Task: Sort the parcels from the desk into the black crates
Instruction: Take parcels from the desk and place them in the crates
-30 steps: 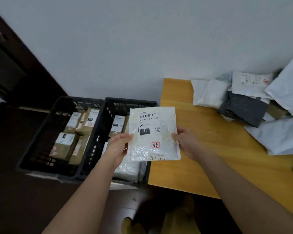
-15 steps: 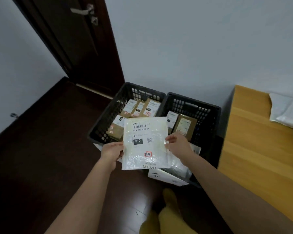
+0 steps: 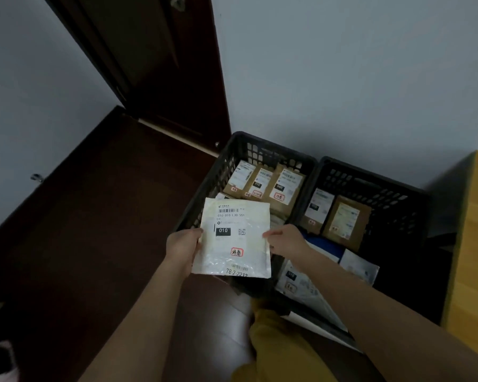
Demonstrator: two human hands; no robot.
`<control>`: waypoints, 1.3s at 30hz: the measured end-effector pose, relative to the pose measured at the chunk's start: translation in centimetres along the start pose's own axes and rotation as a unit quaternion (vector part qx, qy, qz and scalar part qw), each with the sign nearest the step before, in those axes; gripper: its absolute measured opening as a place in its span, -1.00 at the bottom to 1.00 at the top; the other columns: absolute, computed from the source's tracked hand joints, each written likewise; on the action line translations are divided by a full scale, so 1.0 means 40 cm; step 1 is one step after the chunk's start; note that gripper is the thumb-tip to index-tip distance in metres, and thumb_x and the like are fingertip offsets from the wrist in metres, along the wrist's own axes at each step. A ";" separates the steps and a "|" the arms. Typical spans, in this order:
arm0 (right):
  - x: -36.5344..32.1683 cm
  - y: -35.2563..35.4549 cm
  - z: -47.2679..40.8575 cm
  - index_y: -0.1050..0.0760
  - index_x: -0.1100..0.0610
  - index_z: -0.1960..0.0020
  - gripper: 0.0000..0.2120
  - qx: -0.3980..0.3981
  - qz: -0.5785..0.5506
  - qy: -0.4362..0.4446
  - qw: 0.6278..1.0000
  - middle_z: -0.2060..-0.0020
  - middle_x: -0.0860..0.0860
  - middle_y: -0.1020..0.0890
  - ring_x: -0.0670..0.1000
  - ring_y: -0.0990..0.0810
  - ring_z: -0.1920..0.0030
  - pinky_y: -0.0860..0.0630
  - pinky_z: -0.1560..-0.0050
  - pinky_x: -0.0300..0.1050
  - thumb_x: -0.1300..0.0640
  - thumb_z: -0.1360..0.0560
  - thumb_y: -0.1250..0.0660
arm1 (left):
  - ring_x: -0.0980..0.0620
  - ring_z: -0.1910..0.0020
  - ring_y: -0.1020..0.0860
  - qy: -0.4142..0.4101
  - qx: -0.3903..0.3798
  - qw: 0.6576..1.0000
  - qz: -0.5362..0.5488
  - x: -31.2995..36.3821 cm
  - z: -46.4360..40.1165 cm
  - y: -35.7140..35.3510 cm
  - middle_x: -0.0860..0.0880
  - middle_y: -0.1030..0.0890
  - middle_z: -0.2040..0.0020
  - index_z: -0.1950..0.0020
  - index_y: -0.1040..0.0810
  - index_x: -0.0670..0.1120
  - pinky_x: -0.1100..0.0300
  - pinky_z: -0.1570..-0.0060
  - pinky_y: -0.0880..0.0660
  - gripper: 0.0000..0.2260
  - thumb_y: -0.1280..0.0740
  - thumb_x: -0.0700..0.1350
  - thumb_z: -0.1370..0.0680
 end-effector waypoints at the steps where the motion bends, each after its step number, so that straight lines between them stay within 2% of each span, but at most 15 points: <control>1: -0.017 -0.012 -0.022 -0.66 0.28 0.06 -0.82 -0.009 0.007 -0.009 1.000 0.11 0.11 -0.63 0.08 -0.62 0.04 -0.60 -0.12 0.01 0.23 -0.57 -0.30 | -0.05 0.13 -0.59 0.005 0.005 1.000 -0.005 0.018 -0.027 0.001 -0.14 -0.62 0.09 -0.04 -0.59 -0.28 0.08 -0.01 -0.53 -0.89 -0.35 -0.30 -0.54; 3: -0.052 -0.030 -0.063 -0.62 0.35 0.08 -0.80 -0.022 0.022 -0.012 0.999 0.20 0.13 -0.53 0.08 -0.53 0.16 -0.53 0.05 -0.08 0.24 -0.55 -0.27 | -0.03 0.14 -0.59 0.012 0.000 1.000 -0.019 0.055 -0.071 0.001 -0.14 -0.62 0.09 0.04 -0.59 -0.26 0.08 -0.03 -0.52 -0.95 -0.36 -0.29 -0.54; 4: -0.073 -0.038 -0.077 -0.59 0.26 0.14 -0.83 -0.025 0.030 -0.011 0.999 0.21 0.12 -0.50 0.07 -0.49 0.18 -0.51 0.09 -0.08 0.25 -0.55 -0.25 | -0.03 0.15 -0.59 0.013 -0.002 1.000 -0.027 0.075 -0.086 0.002 -0.14 -0.62 0.11 0.09 -0.59 -0.25 0.08 -0.02 -0.52 -0.97 -0.36 -0.29 -0.53; 7: -0.117 -0.057 -0.116 -0.48 0.15 0.21 -0.81 -0.018 0.055 -0.022 0.998 0.23 0.13 -0.51 0.08 -0.49 0.18 -0.54 -0.18 0.19 0.22 -0.57 -0.22 | -0.01 0.22 -0.59 0.006 -0.013 0.999 -0.033 0.122 -0.131 -0.002 -0.12 -0.61 0.21 0.16 -0.58 -0.26 0.14 0.11 -0.55 -0.92 -0.34 -0.32 -0.53; 10: -0.139 -0.069 -0.150 -0.59 0.33 0.18 -0.71 -0.015 0.053 -0.035 0.998 0.18 0.33 -0.56 0.26 -0.59 0.12 -0.47 -0.19 0.36 0.20 -0.58 -0.21 | -0.01 0.21 -0.60 0.007 -0.032 0.999 -0.038 0.158 -0.183 -0.016 -0.15 -0.64 0.15 0.16 -0.59 -0.28 0.13 0.10 -0.56 -0.92 -0.34 -0.33 -0.53; 14: -0.145 -0.073 -0.178 -0.52 0.46 -0.16 -0.69 0.015 -0.006 -0.066 0.998 -0.18 0.40 -0.53 0.38 -0.52 -0.20 -0.47 -0.22 0.28 0.21 -0.60 -0.25 | -0.01 0.25 -0.59 0.012 -0.067 0.996 -0.064 0.189 -0.253 -0.048 -0.14 -0.64 0.18 0.16 -0.60 -0.26 0.16 0.20 -0.53 -0.91 -0.31 -0.34 -0.51; 17: -0.137 -0.071 -0.184 -0.55 0.28 -0.19 -0.79 0.067 -0.066 -0.085 0.992 -0.08 0.18 -0.62 0.18 -0.61 -0.05 -0.58 -0.15 0.16 0.28 -0.58 -0.30 | -0.01 0.14 -0.63 0.018 -0.108 0.990 -0.084 0.205 -0.294 -0.080 -0.15 -0.66 0.10 0.11 -0.61 -0.25 0.18 0.14 -0.58 -0.91 -0.31 -0.33 -0.53; 19: -0.133 -0.072 -0.178 -0.37 0.20 -0.34 -0.61 0.121 -0.123 -0.090 0.981 0.05 0.01 -0.56 0.01 -0.57 0.09 -0.60 0.03 -0.02 0.34 -0.54 -0.34 | 0.04 0.09 -0.60 0.021 -0.147 0.984 -0.097 0.218 -0.312 -0.102 -0.13 -0.63 0.07 0.09 -0.60 -0.21 0.22 0.09 -0.55 -0.91 -0.31 -0.33 -0.55; 21: -0.137 -0.083 -0.171 -0.29 0.19 -0.43 -0.48 0.164 -0.156 -0.090 0.970 0.02 0.03 -0.54 0.02 -0.55 0.06 -0.52 0.13 -0.14 0.37 -0.52 -0.36 | 0.06 0.06 -0.59 0.015 -0.180 0.977 -0.115 0.233 -0.330 -0.111 -0.11 -0.62 0.05 0.09 -0.59 -0.19 0.24 0.07 -0.53 -0.89 -0.30 -0.33 -0.56; 25: -0.155 -0.120 -0.179 -0.49 0.12 -0.20 -0.74 0.218 -0.166 -0.051 0.960 -0.12 0.15 -0.60 0.06 -0.57 -0.02 -0.49 0.20 -0.21 0.36 -0.56 -0.29 | 0.10 0.07 -0.57 -0.002 -0.224 0.956 -0.188 0.257 -0.370 -0.113 -0.04 -0.61 0.03 -0.15 -0.58 -0.22 0.30 0.19 -0.47 -0.83 -0.29 -0.28 -0.58; 27: -0.159 -0.132 -0.182 -0.53 0.09 -0.17 -0.76 0.246 -0.143 -0.019 0.959 -0.09 0.13 -0.62 0.10 -0.60 -0.05 -0.55 0.13 -0.14 0.33 -0.58 -0.27 | 0.16 0.14 -0.55 -0.028 -0.226 0.940 -0.253 0.261 -0.385 -0.110 0.02 -0.58 0.06 -0.24 -0.52 -0.18 0.34 0.30 -0.43 -0.77 -0.29 -0.26 -0.59; 30: -0.145 -0.149 -0.180 -0.59 0.12 -0.20 -0.72 0.254 -0.070 0.002 0.965 -0.05 0.11 -0.62 0.09 -0.57 -0.04 -0.46 0.09 -0.14 0.35 -0.58 -0.25 | 0.24 0.15 -0.49 -0.086 -0.249 0.911 -0.317 0.250 -0.394 -0.119 0.11 -0.50 -0.04 -0.40 -0.40 -0.10 0.42 0.41 -0.41 -0.61 -0.34 -0.23 -0.58; 34: -0.108 -0.172 -0.169 -0.62 0.16 -0.21 -0.65 0.199 0.034 0.003 0.979 -0.14 0.12 -0.64 0.11 -0.56 -0.19 -0.47 -0.10 -0.12 0.42 -0.55 -0.21 | 0.27 -0.06 -0.45 -0.169 -0.325 0.865 -0.343 0.217 -0.397 -0.146 0.23 -0.43 -0.13 -0.50 -0.22 0.13 0.41 0.09 -0.45 -0.33 -0.45 -0.24 -0.51; 37: -0.076 -0.186 -0.181 -0.62 0.19 -0.21 -0.63 0.139 0.073 -0.001 0.988 -0.14 0.10 -0.64 0.09 -0.55 -0.21 -0.44 -0.12 -0.15 0.44 -0.53 -0.20 | 0.06 -0.43 -0.31 -0.195 -0.392 0.782 -0.443 0.163 -0.413 -0.174 0.06 -0.30 -0.46 -0.55 -0.20 0.11 0.10 -0.38 -0.35 -0.30 -0.45 -0.22 -0.51; 39: -0.055 -0.195 -0.202 -0.63 0.18 -0.17 -0.65 0.107 0.072 -0.003 0.992 -0.03 0.05 -0.64 0.07 -0.57 -0.13 -0.44 -0.08 -0.17 0.44 -0.53 -0.21 | -0.01 -0.40 -0.37 -0.164 -0.404 0.760 -0.482 0.124 -0.422 -0.183 -0.05 -0.38 -0.43 -0.50 -0.34 -0.05 0.13 -0.32 -0.38 -0.45 -0.42 -0.19 -0.54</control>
Point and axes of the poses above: each hand's wrist, its own z-axis away from the middle knuckle, its own y-axis out of the back of the hand, x = y × z, the point moved 3 cm from there along -z, towards the middle knuckle
